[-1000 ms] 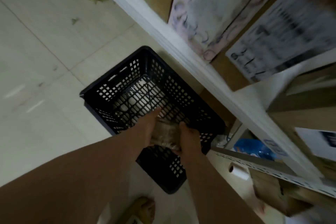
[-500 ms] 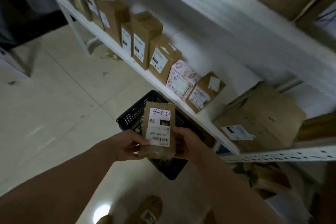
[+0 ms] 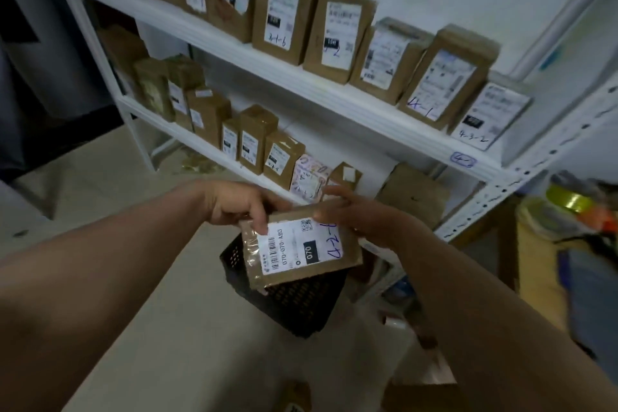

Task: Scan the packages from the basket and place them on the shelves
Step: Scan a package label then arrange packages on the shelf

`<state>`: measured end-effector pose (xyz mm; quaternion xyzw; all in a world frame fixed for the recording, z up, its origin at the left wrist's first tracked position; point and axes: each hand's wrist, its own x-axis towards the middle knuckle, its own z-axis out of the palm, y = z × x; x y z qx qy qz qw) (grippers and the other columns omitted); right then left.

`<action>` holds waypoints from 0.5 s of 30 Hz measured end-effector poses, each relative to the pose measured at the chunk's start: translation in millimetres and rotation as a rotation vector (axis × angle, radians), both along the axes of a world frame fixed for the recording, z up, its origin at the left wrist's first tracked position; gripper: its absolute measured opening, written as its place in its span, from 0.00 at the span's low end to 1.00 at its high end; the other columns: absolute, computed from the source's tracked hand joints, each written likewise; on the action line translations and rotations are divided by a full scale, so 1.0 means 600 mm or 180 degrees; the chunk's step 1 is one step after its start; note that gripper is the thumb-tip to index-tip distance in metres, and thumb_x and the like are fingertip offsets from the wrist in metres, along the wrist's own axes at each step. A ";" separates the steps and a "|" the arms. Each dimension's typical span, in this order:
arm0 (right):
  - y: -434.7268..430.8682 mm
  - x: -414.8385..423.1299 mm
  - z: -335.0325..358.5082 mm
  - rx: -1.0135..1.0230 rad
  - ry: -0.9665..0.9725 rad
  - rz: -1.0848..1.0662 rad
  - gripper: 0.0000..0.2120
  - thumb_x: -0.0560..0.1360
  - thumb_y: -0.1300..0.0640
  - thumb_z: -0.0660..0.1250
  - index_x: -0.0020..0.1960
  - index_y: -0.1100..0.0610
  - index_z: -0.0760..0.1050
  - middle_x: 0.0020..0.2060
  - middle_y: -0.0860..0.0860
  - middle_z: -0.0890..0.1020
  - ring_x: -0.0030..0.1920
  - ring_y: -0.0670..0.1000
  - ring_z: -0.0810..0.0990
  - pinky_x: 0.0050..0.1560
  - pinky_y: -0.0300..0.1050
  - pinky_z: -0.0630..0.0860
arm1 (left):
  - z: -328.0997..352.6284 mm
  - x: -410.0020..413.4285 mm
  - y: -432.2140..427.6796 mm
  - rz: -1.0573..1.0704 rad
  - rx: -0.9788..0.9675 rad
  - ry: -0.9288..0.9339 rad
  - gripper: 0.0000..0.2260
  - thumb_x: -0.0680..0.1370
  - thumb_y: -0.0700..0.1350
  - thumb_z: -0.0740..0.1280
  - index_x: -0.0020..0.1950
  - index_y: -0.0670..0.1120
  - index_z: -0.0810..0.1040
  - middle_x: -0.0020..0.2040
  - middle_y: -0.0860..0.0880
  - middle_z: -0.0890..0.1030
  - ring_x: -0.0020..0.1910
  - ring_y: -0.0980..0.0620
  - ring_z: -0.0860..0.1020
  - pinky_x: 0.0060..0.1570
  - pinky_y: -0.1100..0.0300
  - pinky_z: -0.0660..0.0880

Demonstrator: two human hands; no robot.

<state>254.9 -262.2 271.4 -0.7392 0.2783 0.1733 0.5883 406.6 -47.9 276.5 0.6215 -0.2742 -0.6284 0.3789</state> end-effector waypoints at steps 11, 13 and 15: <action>0.004 -0.169 0.071 0.0470 -0.0515 -0.1124 0.16 0.78 0.47 0.70 0.58 0.57 0.80 0.49 0.56 0.87 0.48 0.54 0.85 0.54 0.53 0.81 | 0.045 -0.086 -0.018 0.0969 -0.0400 0.0053 0.30 0.63 0.47 0.79 0.64 0.49 0.78 0.58 0.47 0.85 0.57 0.47 0.83 0.63 0.44 0.75; -0.014 -0.194 0.069 0.0494 -0.0378 -0.0878 0.20 0.74 0.46 0.74 0.59 0.57 0.80 0.54 0.57 0.85 0.47 0.53 0.84 0.54 0.52 0.79 | 0.054 -0.102 -0.042 0.1022 -0.0500 -0.0071 0.28 0.66 0.41 0.79 0.65 0.47 0.77 0.58 0.45 0.85 0.55 0.46 0.84 0.58 0.50 0.79; -0.034 -0.217 0.075 0.0279 -0.0191 -0.0647 0.21 0.70 0.42 0.76 0.57 0.53 0.82 0.55 0.54 0.85 0.48 0.51 0.81 0.52 0.48 0.75 | 0.066 -0.116 -0.074 0.0877 -0.0483 -0.0231 0.24 0.70 0.37 0.76 0.65 0.47 0.76 0.57 0.45 0.85 0.56 0.46 0.84 0.59 0.49 0.79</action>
